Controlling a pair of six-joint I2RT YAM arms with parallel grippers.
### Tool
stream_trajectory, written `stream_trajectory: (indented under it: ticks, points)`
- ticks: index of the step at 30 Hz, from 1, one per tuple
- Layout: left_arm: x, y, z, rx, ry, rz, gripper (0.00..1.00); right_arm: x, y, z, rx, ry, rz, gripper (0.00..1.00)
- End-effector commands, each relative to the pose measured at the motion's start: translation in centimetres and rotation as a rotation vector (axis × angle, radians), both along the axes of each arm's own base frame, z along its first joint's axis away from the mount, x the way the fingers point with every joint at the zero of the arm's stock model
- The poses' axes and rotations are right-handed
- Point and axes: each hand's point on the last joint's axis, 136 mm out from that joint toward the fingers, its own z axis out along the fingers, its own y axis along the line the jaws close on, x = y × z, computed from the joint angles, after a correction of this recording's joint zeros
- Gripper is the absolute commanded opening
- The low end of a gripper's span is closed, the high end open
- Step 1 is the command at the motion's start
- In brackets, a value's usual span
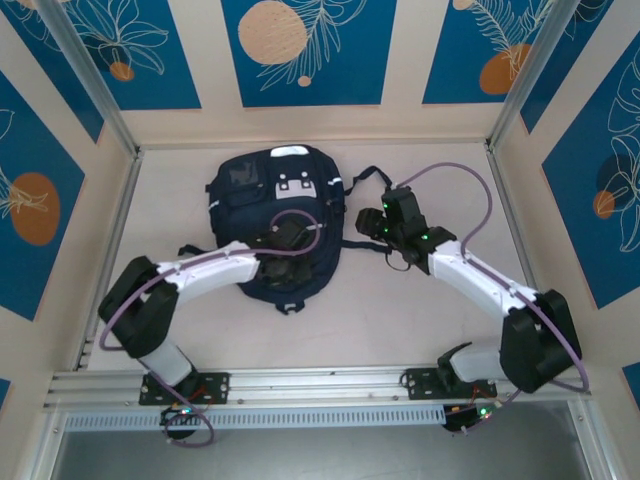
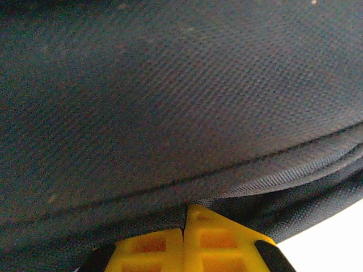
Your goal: Pack the student bag
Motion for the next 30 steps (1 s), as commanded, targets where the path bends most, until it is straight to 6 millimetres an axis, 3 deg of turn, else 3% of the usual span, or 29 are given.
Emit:
stream_trajectory:
  ticks: [1, 7, 11, 17, 18, 20, 21, 22, 23, 28, 30]
  points:
    - [-0.6, -5.7, 1.9, -0.093, -0.045, -0.207, 0.0, -0.9, -2.3, -0.1, -0.047, -0.017, -0.045, 0.52]
    - [-4.4, -9.8, 1.5, -0.066, -0.061, -0.454, 0.0, -1.8, -5.6, 0.3, 0.018, -0.037, -0.138, 0.52]
    - [-6.6, -10.0, 0.8, -0.023, -0.061, -0.567, 0.0, -2.3, -7.0, 0.0, 0.053, -0.037, -0.178, 0.52]
    - [-9.3, -8.8, 1.1, -0.032, -0.083, -0.656, 0.0, -2.6, -7.0, -0.3, 0.053, -0.05, -0.157, 0.5]
    - [-9.1, -8.4, 1.3, -0.024, -0.1, -0.648, 0.1, -2.6, -6.8, -0.2, 0.054, -0.056, -0.141, 0.51]
    - [-8.2, -7.6, 2.2, 0.003, -0.161, -0.617, 0.41, -2.6, -6.4, 0.2, 0.058, -0.066, -0.113, 0.55]
    - [-7.9, -7.5, 2.8, 0.004, -0.189, -0.615, 0.54, -2.6, -6.0, 0.7, 0.064, -0.077, -0.081, 0.61]
    - [-7.5, -7.5, 3.7, 0.001, -0.223, -0.611, 0.84, -2.7, -5.6, 1.0, 0.064, -0.086, -0.053, 0.71]
    - [-7.0, -7.3, 4.7, 0.005, -0.26, -0.599, 1.0, -2.7, -5.5, 1.5, 0.063, -0.1, -0.036, 0.99]
    - [-4.1, -5.0, 10.5, 0.009, -0.482, -0.524, 1.0, -3.9, -4.7, 4.9, 0.057, -0.23, 0.091, 0.99]
    - [-2.4, -2.5, 13.2, 0.053, -0.599, -0.427, 1.0, -4.2, -5.3, 5.9, 0.037, -0.272, 0.083, 0.99]
